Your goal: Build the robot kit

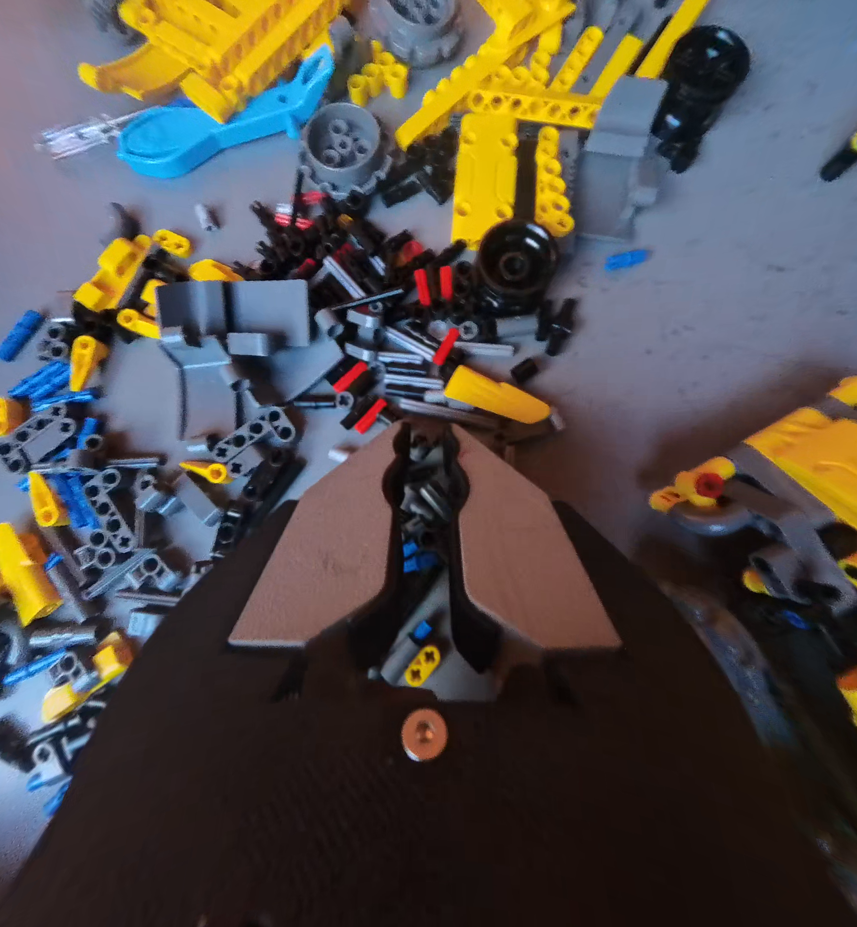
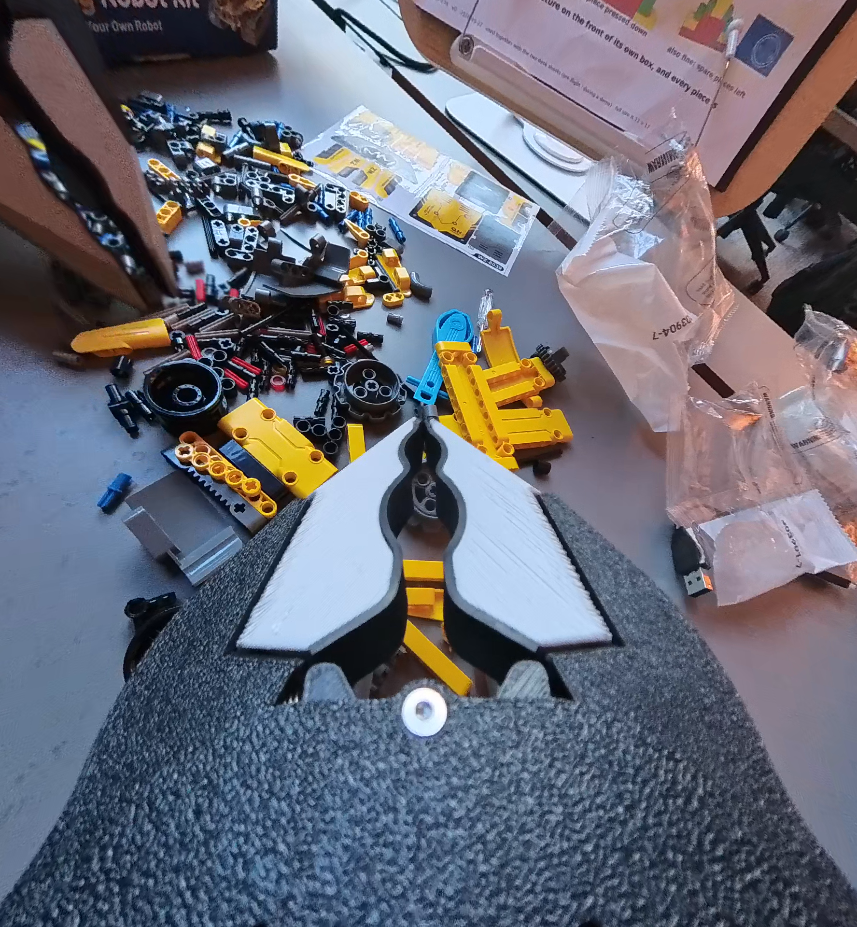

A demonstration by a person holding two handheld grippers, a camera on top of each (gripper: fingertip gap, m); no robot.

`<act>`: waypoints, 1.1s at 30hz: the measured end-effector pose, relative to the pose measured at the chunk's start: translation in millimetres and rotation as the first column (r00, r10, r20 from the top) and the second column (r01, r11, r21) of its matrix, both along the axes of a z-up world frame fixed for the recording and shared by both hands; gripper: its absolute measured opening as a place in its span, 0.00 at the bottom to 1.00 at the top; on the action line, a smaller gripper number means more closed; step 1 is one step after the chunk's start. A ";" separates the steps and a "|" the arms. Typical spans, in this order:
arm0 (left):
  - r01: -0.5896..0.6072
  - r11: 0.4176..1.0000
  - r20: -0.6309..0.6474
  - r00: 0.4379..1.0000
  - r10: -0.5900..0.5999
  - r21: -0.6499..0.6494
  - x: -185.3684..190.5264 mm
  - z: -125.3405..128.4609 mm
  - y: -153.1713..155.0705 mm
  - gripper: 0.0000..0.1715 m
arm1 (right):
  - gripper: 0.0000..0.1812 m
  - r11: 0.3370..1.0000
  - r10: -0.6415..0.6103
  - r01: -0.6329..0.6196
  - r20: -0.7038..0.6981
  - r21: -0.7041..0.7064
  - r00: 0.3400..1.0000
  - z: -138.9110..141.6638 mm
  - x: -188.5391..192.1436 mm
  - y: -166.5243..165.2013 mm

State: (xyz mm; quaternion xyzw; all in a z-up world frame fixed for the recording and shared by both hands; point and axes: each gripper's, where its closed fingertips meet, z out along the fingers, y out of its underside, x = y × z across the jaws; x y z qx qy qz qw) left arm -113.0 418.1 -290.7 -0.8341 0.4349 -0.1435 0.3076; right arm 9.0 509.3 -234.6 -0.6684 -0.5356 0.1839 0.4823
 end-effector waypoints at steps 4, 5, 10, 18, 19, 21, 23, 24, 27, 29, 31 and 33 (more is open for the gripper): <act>-0.098 0.994 -0.041 0.994 0.100 0.056 -16.3 2.0 16.2 0.05 | 0.00 1.000 0.002 -0.002 0.003 0.004 1.000 -0.1 -0.3 -0.2; -0.117 0.990 -0.029 0.992 0.120 0.074 -19.6 5.8 19.9 0.05 | 0.00 1.000 0.001 -0.001 0.002 0.004 1.000 0.0 -0.2 -0.2; -0.311 0.933 0.151 0.946 0.286 0.181 -43.0 45.8 45.5 0.05 | 0.00 1.000 0.002 -0.002 0.002 0.006 1.000 0.0 -0.1 0.1; -0.461 0.881 0.292 0.862 0.415 0.109 -70.1 59.8 54.3 0.05 | 0.00 1.000 0.004 -0.004 0.010 0.007 1.000 -2.0 -1.0 -0.2; -0.474 0.873 0.286 0.857 0.428 0.116 -73.0 59.8 55.4 0.05 | 0.00 1.000 0.004 -0.004 0.011 0.008 1.000 -2.0 -0.9 -0.1; -0.495 0.859 0.290 0.847 0.445 0.130 -77.3 62.4 57.2 0.05 | 0.00 1.000 0.002 -0.003 0.009 0.008 1.000 -1.6 -0.7 0.2; -0.484 0.868 0.309 0.847 0.433 0.113 -74.4 64.2 55.6 0.06 | 0.00 1.000 0.003 -0.003 0.007 0.007 1.000 -1.4 -0.8 0.1; -0.459 0.883 0.321 0.854 0.409 0.096 -68.6 63.6 53.6 0.08 | 0.00 1.000 0.004 -0.004 0.007 0.005 1.000 -1.9 -1.0 0.0; -0.349 0.937 0.325 0.890 0.321 0.027 -41.7 52.2 43.6 0.10 | 0.00 1.000 0.008 -0.009 0.012 0.004 1.000 -3.5 -2.3 -1.0; -0.318 0.947 0.286 0.911 0.296 0.035 -30.2 42.4 41.9 0.10 | 0.00 1.000 0.014 -0.014 0.014 0.001 1.000 -4.4 -3.3 -2.1; -0.292 0.955 0.243 0.931 0.272 0.051 -20.1 34.0 40.3 0.10 | 0.00 1.000 0.018 -0.018 0.014 0.005 1.000 -4.2 -4.1 -2.8; -0.246 0.967 0.224 0.948 0.227 0.063 -7.4 29.8 36.5 0.09 | 0.00 1.000 0.019 -0.019 0.013 0.008 1.000 -3.6 -4.7 -3.1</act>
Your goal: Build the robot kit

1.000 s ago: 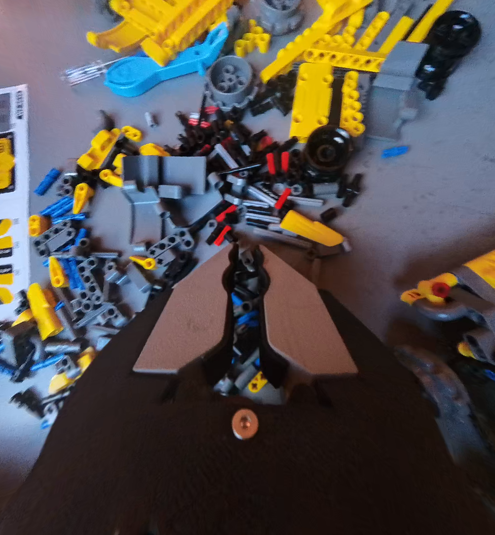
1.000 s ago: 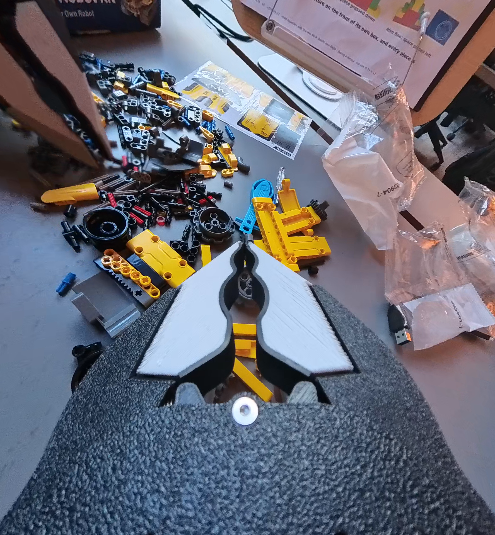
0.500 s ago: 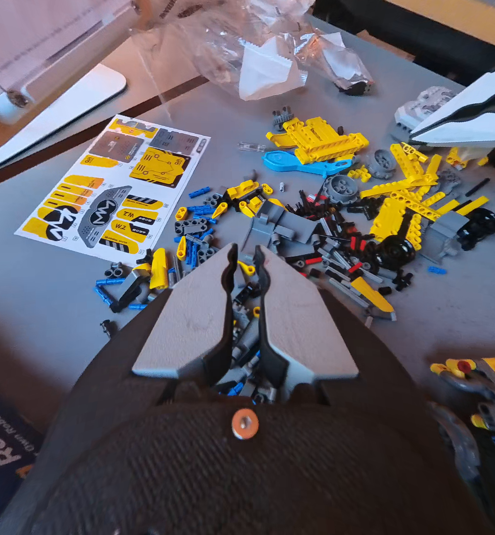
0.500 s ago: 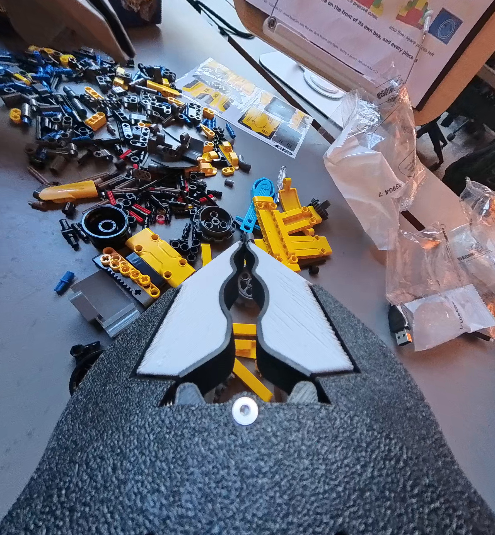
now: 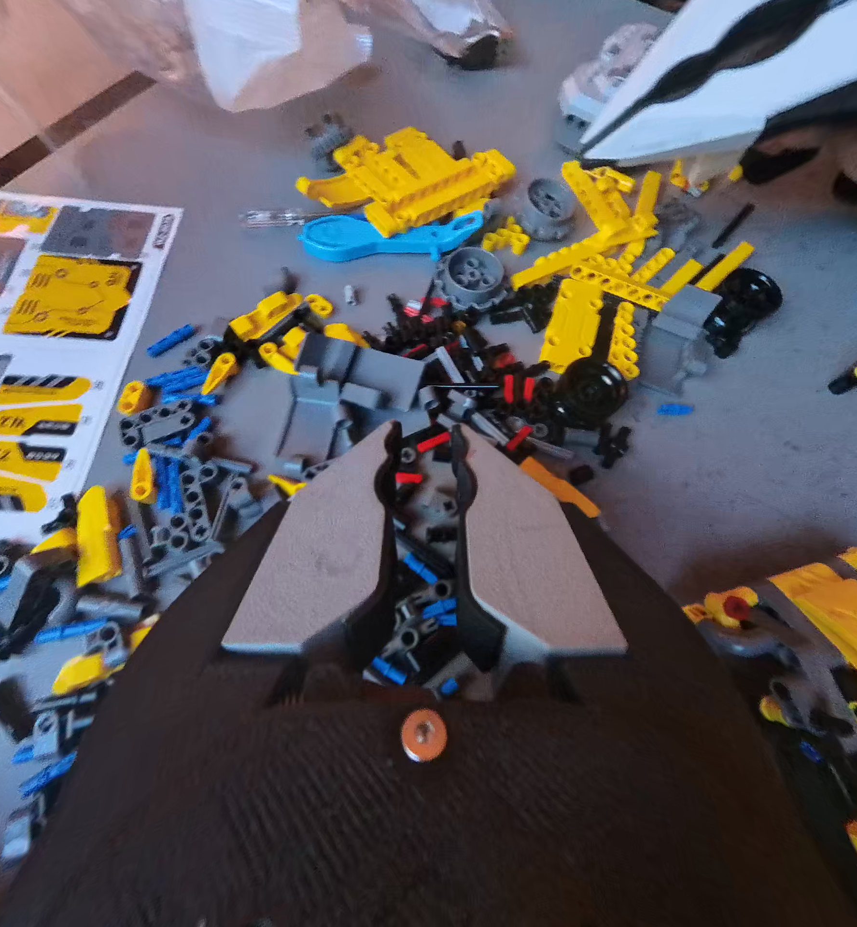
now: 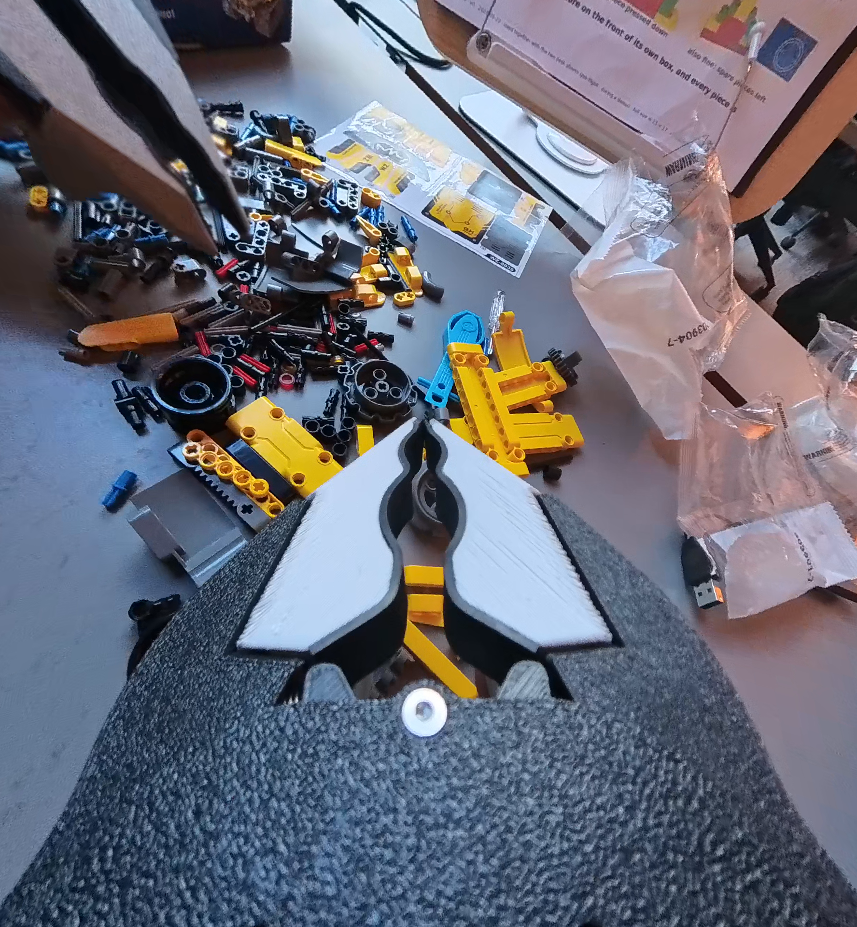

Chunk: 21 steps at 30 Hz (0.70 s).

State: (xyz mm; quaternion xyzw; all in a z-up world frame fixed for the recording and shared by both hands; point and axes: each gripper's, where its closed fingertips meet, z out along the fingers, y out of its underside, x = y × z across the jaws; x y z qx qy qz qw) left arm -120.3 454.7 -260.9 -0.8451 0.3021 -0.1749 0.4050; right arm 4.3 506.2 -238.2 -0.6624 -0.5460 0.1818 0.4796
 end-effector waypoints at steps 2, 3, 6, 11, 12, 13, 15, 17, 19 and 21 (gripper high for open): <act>0.025 0.999 -0.024 0.999 -0.024 0.024 8.7 -1.3 -1.2 0.08 | 0.00 1.000 0.000 0.000 -0.002 0.001 1.000 0.5 -0.5 -0.1; 0.041 0.999 -0.037 0.999 -0.040 0.030 12.5 -2.4 -2.5 0.08 | 0.00 1.000 0.000 0.000 -0.003 0.000 1.000 0.6 -0.5 -0.1; 0.049 0.998 -0.091 0.995 -0.045 0.043 16.6 -8.2 -2.1 0.07 | 0.00 1.000 0.000 0.000 -0.002 -0.002 1.000 -0.1 -0.8 -0.2; 0.048 0.997 -0.223 0.974 -0.033 0.064 12.5 -21.6 0.8 0.06 | 0.00 1.000 0.004 -0.004 0.002 -0.002 1.000 -1.2 -1.8 -1.0; 0.051 0.997 -0.236 0.971 -0.034 0.065 12.6 -23.2 0.6 0.06 | 0.00 1.000 0.004 -0.004 0.002 -0.002 1.000 -1.2 -1.9 -1.0; 0.051 0.996 -0.241 0.970 -0.033 0.069 13.1 -23.6 0.9 0.06 | 0.00 1.000 0.004 -0.004 0.002 -0.002 1.000 -1.3 -1.9 -1.0; 0.049 0.996 -0.238 0.971 -0.030 0.074 15.0 -22.8 1.6 0.06 | 0.00 1.000 0.004 -0.004 0.003 -0.003 1.000 -1.3 -1.8 -1.1; 0.058 0.996 -0.228 0.973 -0.041 0.070 17.7 -23.0 0.7 0.06 | 0.00 1.000 0.004 -0.004 0.002 0.001 1.000 -0.5 -1.5 -1.2; 0.060 0.996 -0.226 0.973 -0.044 0.066 18.7 -24.1 0.2 0.07 | 0.00 1.000 0.003 -0.003 -0.003 0.001 1.000 0.5 -1.4 -1.1; 0.058 0.996 -0.231 0.972 -0.040 0.070 18.8 -24.1 0.5 0.06 | 0.00 1.000 0.002 -0.002 -0.004 -0.003 1.000 -0.2 -1.6 -0.5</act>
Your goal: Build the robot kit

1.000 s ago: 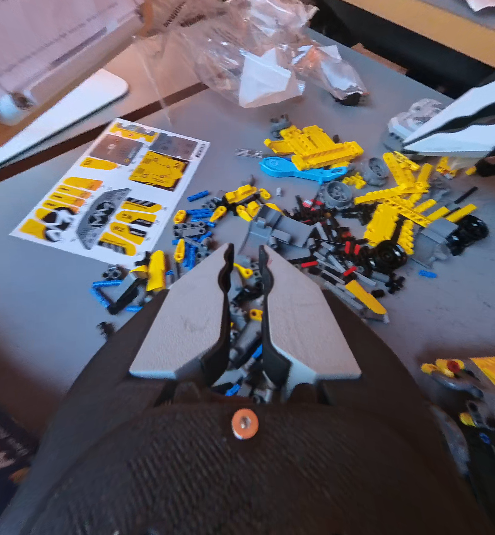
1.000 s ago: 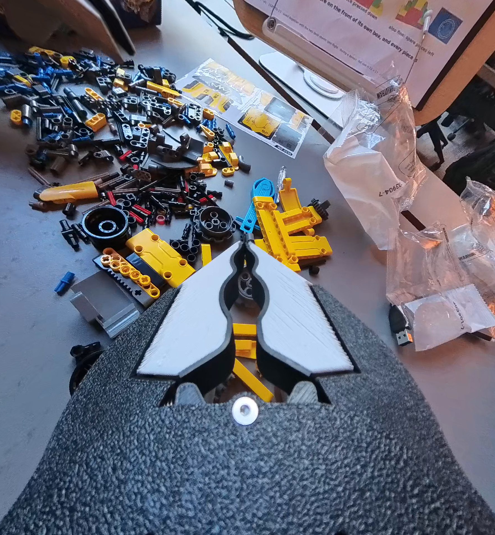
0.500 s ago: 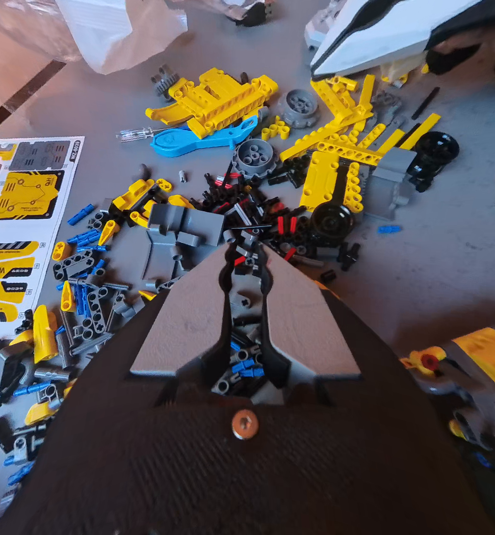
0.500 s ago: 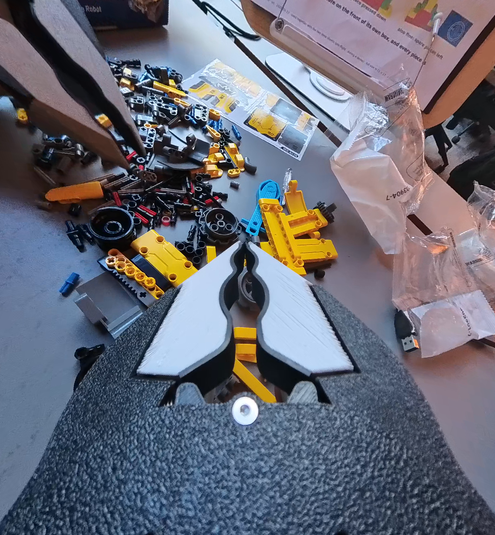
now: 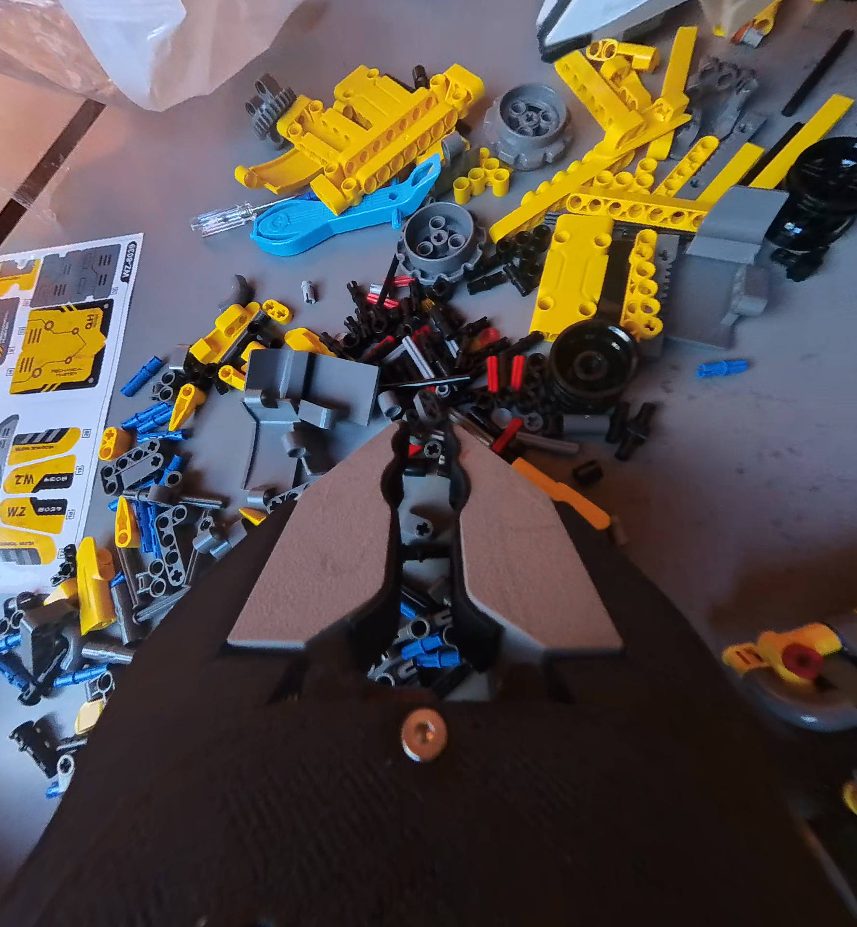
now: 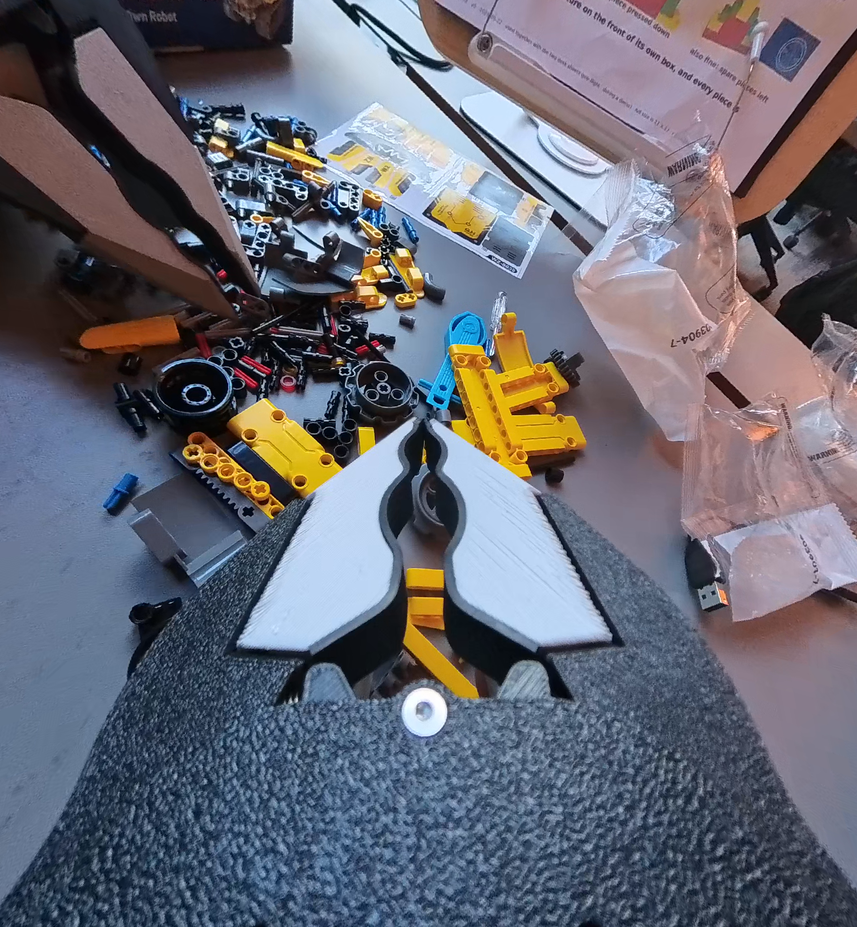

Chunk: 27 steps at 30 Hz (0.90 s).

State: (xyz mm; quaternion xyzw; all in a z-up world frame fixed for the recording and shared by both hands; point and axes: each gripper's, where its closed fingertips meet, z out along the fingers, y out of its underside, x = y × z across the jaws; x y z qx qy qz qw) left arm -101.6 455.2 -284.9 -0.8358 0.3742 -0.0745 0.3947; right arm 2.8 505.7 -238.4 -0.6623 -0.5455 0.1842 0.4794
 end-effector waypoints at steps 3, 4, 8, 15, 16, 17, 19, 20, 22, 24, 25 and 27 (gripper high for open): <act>0.000 1.000 -0.005 1.000 0.000 0.005 0.8 0.3 0.0 0.02 | 0.00 1.000 0.000 0.001 0.009 -0.007 1.000 -3.8 -0.4 0.6; 0.004 1.000 -0.004 1.000 -0.004 0.007 1.7 0.5 -0.4 0.00 | 0.00 1.000 0.000 0.000 0.011 -0.009 1.000 -4.6 -0.6 0.6; 0.010 1.000 -0.014 1.000 -0.010 0.010 4.2 0.1 -1.8 0.00 | 0.00 1.000 -0.005 0.005 0.013 -0.011 1.000 -6.4 -0.8 2.2; -0.013 1.000 -0.029 0.999 0.013 0.013 2.8 2.6 -1.6 0.00 | 0.00 0.999 -0.028 0.028 0.012 0.030 1.000 -2.8 7.2 12.3; -0.025 1.000 -0.028 0.999 0.025 0.015 2.1 3.7 -1.2 0.00 | 0.00 0.998 -0.036 0.035 0.009 0.046 0.999 0.6 10.3 15.3; -0.038 0.999 -0.026 0.999 0.039 0.019 1.3 5.6 -0.6 0.00 | 0.00 0.997 -0.048 0.048 -0.005 0.058 0.999 5.6 13.5 18.9; -0.070 0.997 -0.021 0.997 0.070 0.030 -0.9 10.7 0.7 0.00 | 0.00 0.996 -0.075 0.078 -0.079 0.035 0.994 20.1 17.4 24.6; -0.089 0.995 -0.018 0.996 0.089 0.038 -2.5 13.8 1.6 0.00 | 0.00 0.997 -0.080 0.081 -0.135 -0.001 0.988 29.3 16.0 25.1; -0.122 0.991 -0.008 0.992 0.122 0.048 -5.4 19.5 2.5 0.00 | 0.01 0.994 -0.074 0.052 -0.246 -0.095 0.966 48.0 6.3 22.1; -0.146 0.988 0.012 0.989 0.145 0.046 -6.7 23.0 2.2 0.00 | 0.03 0.986 -0.052 0.001 -0.299 -0.168 0.953 61.3 -9.9 16.3; -0.151 0.988 0.020 0.988 0.150 0.043 -7.0 23.8 1.7 0.00 | 0.04 0.983 -0.039 -0.017 -0.294 -0.185 0.955 65.2 -18.3 13.0; -0.167 0.985 0.023 0.986 0.166 0.042 -9.6 24.8 1.5 0.01 | 0.04 0.983 -0.011 -0.034 -0.241 -0.179 0.970 68.8 -33.2 6.4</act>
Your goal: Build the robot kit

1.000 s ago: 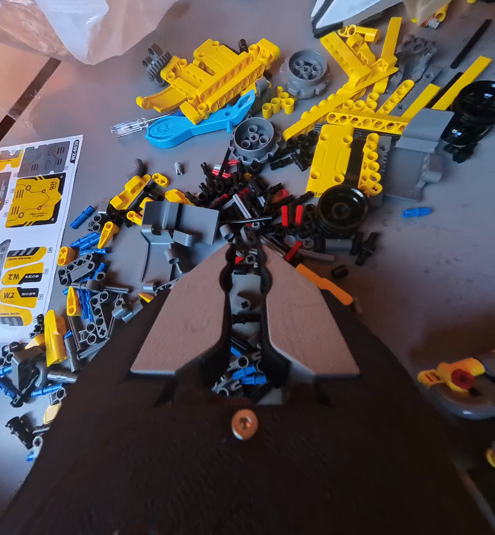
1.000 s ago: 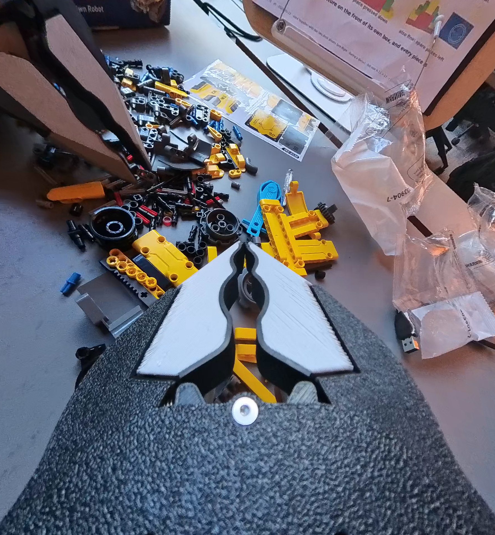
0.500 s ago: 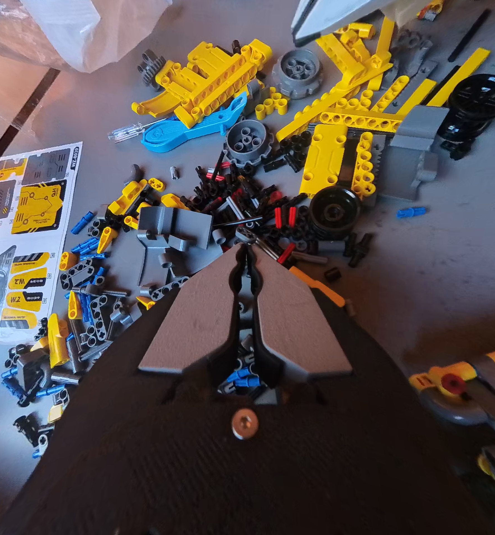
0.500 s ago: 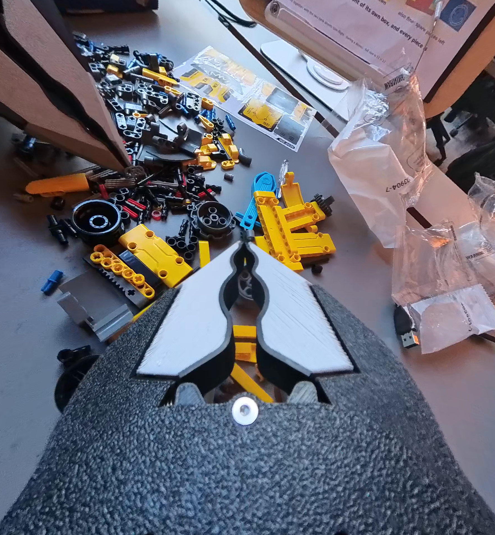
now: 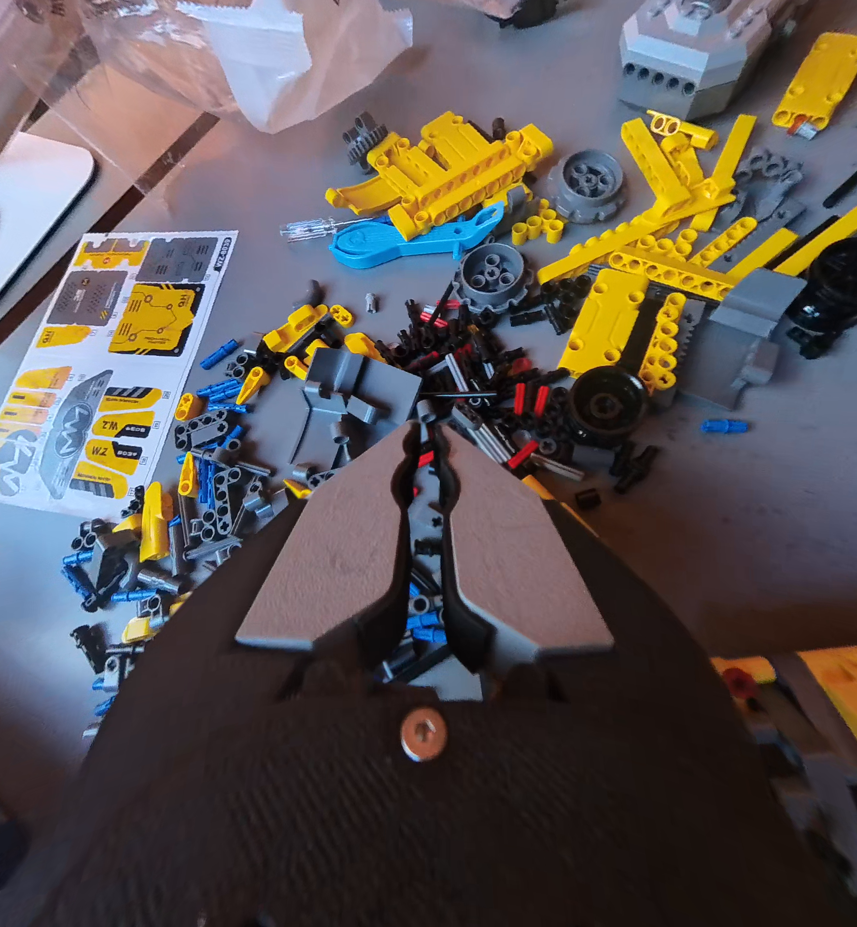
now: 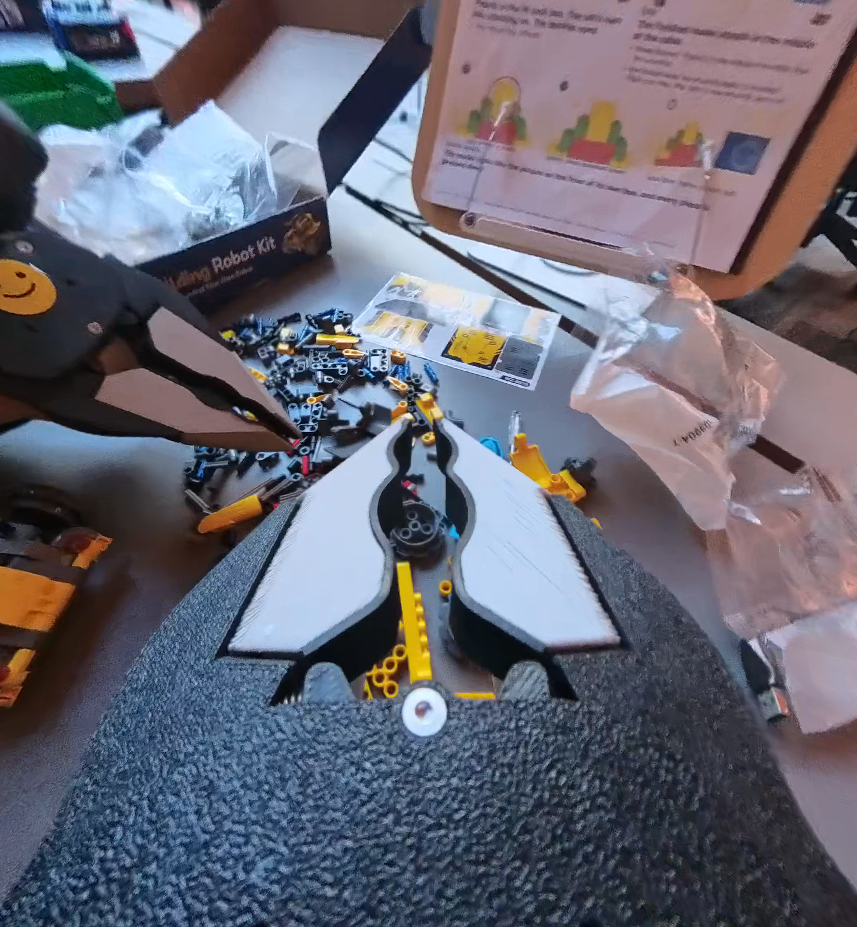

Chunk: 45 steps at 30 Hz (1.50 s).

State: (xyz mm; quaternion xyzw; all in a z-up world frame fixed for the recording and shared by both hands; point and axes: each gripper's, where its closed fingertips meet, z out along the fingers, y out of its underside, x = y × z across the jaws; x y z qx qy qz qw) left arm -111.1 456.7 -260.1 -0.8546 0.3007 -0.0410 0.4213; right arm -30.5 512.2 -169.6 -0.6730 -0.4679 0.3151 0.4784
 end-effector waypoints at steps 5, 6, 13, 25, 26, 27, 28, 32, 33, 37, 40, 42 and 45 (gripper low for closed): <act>-0.021 1.000 0.002 1.000 0.020 0.015 -2.6 8.5 -1.7 0.01 | 0.06 0.998 0.028 -0.038 0.190 0.050 0.981 -6.3 -22.3 -16.6; -0.023 1.000 0.009 1.000 0.023 0.021 -2.0 11.0 -1.9 0.01 | 0.06 0.998 0.030 -0.042 0.207 0.053 0.978 -7.8 -25.4 -19.5; -0.076 0.995 0.035 0.997 0.074 0.064 -8.2 22.0 3.2 0.02 | 0.07 0.995 0.085 -0.066 0.290 -0.075 0.953 -45.8 -49.3 -37.8; -0.170 0.984 0.109 0.980 0.165 0.044 -19.0 23.1 10.4 0.05 | 0.09 0.973 0.211 -0.143 0.454 -0.180 0.865 -97.6 -73.5 -57.2; -0.176 0.984 0.112 0.979 0.170 0.039 -19.4 22.2 10.8 0.06 | 0.09 0.974 0.211 -0.142 0.483 -0.176 0.849 -103.0 -70.3 -57.3; -0.185 0.982 0.115 0.977 0.180 0.039 -20.3 22.2 11.4 0.06 | 0.09 0.976 0.206 -0.137 0.518 -0.168 0.830 -108.4 -65.6 -56.4; -0.189 0.981 0.115 0.976 0.183 0.039 -20.6 22.3 11.7 0.07 | 0.09 0.980 0.194 -0.131 0.553 -0.152 0.811 -112.9 -60.0 -54.4; -0.184 0.982 0.110 0.978 0.179 0.037 -18.3 21.7 10.7 0.08 | 0.08 0.987 0.159 -0.112 0.553 -0.119 0.818 -108.7 -50.0 -50.3; -0.182 0.983 0.108 0.978 0.177 0.035 -17.8 21.2 10.5 0.08 | 0.08 0.986 0.159 -0.112 0.533 -0.120 0.831 -105.8 -50.3 -50.9; -0.184 0.983 0.101 0.978 0.180 0.029 -17.7 18.3 10.6 0.08 | 0.07 0.991 0.130 -0.101 0.519 -0.084 0.845 -99.3 -46.7 -47.5; -0.186 0.982 0.098 0.978 0.182 0.028 -18.5 17.6 10.7 0.08 | 0.07 0.993 0.116 -0.094 0.480 -0.070 0.869 -90.7 -47.2 -44.4; -0.189 0.982 0.100 0.978 0.185 0.027 -18.8 17.6 10.9 0.08 | 0.07 0.993 0.109 -0.083 0.444 -0.078 0.889 -85.9 -48.4 -41.1; -0.195 0.981 0.100 0.976 0.191 0.026 -18.9 17.3 10.9 0.09 | 0.07 0.993 0.109 -0.075 0.420 -0.097 0.901 -84.7 -50.8 -37.5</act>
